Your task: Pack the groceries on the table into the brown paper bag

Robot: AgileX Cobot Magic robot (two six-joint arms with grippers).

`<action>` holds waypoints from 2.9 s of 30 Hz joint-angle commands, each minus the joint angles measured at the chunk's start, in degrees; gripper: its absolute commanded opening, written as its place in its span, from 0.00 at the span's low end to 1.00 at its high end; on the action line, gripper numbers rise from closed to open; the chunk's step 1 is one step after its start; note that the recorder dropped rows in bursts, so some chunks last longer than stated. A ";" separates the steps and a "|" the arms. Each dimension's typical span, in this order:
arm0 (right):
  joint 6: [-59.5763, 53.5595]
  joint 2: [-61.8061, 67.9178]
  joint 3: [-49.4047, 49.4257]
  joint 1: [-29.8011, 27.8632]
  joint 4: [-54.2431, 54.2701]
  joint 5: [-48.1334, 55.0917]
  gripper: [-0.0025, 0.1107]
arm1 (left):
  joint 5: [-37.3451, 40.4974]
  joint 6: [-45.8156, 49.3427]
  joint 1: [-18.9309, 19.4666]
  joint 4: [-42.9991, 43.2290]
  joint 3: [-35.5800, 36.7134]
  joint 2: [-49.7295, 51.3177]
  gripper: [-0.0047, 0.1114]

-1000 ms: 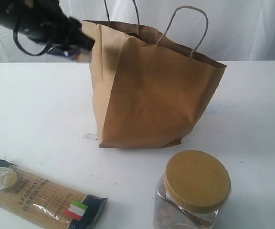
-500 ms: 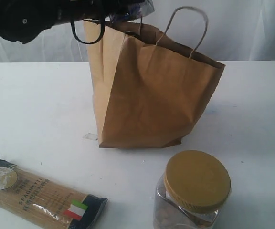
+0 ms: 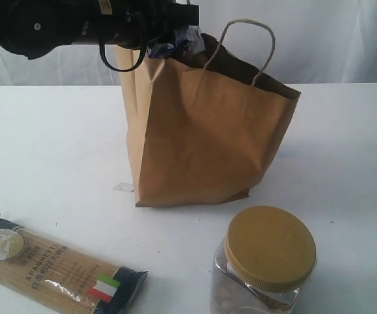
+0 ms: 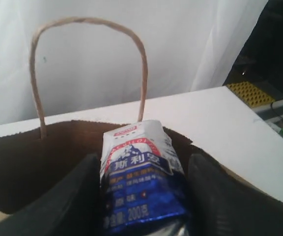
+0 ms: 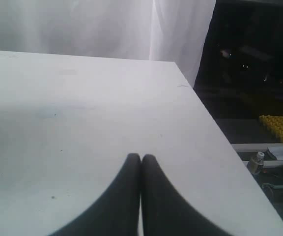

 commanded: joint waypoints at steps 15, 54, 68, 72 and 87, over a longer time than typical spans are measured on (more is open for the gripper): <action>0.07 0.29 0.28 0.09 0.08 -0.64 0.02 | 25.24 28.76 -2.50 -9.96 -15.60 4.21 0.04; 0.07 0.29 0.28 0.09 0.08 -0.64 0.02 | 32.37 49.04 -2.50 -26.99 -23.35 8.86 0.61; 0.07 0.29 0.28 0.09 0.08 -0.64 0.02 | 38.59 48.54 -2.50 -18.52 -23.35 -1.09 0.25; 0.07 0.29 0.28 0.09 0.08 -0.64 0.02 | 42.82 48.54 -2.50 -15.56 -23.35 -4.30 0.12; 0.07 0.29 0.28 0.09 0.08 -0.64 0.02 | 49.01 13.11 7.27 25.82 -8.56 -13.31 0.04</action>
